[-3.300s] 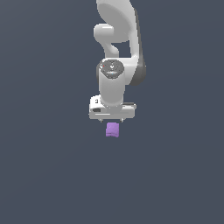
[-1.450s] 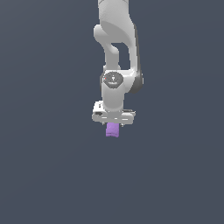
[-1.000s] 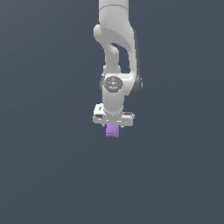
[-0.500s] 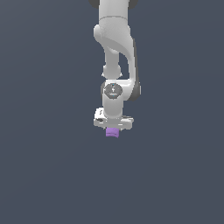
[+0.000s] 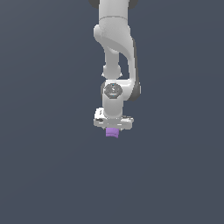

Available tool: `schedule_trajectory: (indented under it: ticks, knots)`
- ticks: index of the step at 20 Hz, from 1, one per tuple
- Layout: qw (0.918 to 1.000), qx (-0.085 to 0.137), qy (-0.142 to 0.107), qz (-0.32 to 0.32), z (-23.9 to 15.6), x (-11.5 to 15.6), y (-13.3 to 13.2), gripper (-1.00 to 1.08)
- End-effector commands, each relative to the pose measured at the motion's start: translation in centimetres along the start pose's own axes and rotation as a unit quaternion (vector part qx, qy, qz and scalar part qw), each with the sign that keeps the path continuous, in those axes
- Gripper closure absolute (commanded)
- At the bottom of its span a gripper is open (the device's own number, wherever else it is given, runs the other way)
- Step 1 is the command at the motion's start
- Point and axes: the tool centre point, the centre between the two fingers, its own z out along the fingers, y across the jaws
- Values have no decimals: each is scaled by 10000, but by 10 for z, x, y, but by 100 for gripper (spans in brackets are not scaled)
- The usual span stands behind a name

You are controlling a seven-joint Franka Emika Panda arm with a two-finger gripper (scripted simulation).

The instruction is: Pick up the object and move it to a goal position.

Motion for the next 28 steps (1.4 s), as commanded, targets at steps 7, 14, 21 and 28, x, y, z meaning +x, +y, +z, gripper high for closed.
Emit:
schedule_trajectory:
  ticks: [7,14,21,28]
  knots:
    - [10000,4,-2,-13,-15,3,-2,108]
    - [10000,4,-2,-13,-57,14,-3,108]
    - [10000,3,-3,-10,-124,31,-5,108]
    - [10000,1,-3,-7,-196,51,-6,108]
